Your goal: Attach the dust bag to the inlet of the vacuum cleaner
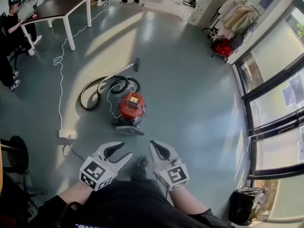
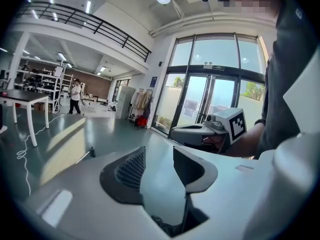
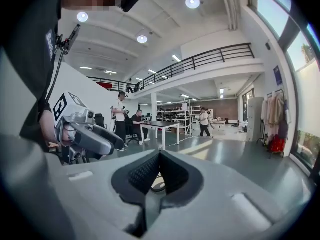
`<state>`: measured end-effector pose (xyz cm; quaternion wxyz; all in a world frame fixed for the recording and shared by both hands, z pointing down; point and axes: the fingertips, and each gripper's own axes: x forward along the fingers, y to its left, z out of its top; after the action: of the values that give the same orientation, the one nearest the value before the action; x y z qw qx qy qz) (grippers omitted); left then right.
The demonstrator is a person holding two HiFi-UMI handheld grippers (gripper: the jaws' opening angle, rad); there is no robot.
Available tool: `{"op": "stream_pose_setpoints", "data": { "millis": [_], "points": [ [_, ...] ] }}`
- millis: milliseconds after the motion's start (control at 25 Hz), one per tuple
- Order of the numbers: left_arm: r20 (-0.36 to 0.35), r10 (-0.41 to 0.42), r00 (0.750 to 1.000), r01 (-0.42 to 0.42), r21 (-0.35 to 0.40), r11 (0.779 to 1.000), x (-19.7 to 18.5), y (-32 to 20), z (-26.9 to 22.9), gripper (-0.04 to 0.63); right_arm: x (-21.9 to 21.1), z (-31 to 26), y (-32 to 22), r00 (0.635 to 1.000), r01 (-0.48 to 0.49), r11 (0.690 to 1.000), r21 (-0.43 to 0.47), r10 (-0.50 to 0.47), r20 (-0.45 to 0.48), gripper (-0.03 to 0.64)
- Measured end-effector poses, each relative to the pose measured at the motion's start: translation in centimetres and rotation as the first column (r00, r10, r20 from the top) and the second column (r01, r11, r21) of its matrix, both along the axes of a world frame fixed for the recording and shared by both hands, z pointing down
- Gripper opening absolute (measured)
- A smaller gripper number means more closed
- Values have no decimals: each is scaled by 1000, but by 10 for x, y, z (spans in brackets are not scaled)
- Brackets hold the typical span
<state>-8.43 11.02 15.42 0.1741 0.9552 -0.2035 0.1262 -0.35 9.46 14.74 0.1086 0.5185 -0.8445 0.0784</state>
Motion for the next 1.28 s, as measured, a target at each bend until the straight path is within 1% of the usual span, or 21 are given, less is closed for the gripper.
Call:
{"op": "stream_pose_setpoints", "data": {
  "millis": [120, 240, 320, 480, 560, 680, 800, 920, 1040, 1280],
  "points": [
    [-3, 24, 1000, -24, 13, 1000, -6, 11, -3, 189, -15, -8, 16, 1000, 12, 1000, 9, -12, -1, -8],
    [0, 24, 1000, -24, 35, 999, -4, 22, -12, 183, -20, -20, 29, 999, 41, 999, 25, -41, -1, -9],
    [7, 15, 1000, -15, 60, 998, 2, 26, -17, 167, -19, -27, 34, 998, 65, 997, 38, -65, 0, -9],
    [4, -8, 1000, 8, 74, 997, 24, 38, -27, 143, -4, -36, 46, 994, 107, 993, 55, -108, 19, -8],
    [11, -9, 1000, 8, 91, 996, 36, 45, -29, 121, 3, -45, 52, 991, 129, 989, 77, -132, 35, -9],
    [39, -22, 999, 17, 128, 992, 50, 52, -29, 70, 11, -47, 61, 985, 155, 984, 92, -161, 59, -8],
    [56, -37, 998, 26, 187, 982, 53, 56, -37, 12, 13, -50, 67, 979, 179, 979, 95, -187, 82, -8],
    [49, -61, 997, 49, 218, 975, 51, 56, -42, 11, 8, -49, 71, 973, 197, 976, 89, -206, 105, -9],
    [25, -83, 996, 76, 214, 974, 54, 54, -45, 11, 6, -43, 75, 969, 211, 974, 79, -219, 116, -9],
    [18, -48, 999, 42, 249, 968, 68, 64, -56, 11, 3, -38, 85, 963, 231, 970, 72, -239, 122, -9]
  ]
}}
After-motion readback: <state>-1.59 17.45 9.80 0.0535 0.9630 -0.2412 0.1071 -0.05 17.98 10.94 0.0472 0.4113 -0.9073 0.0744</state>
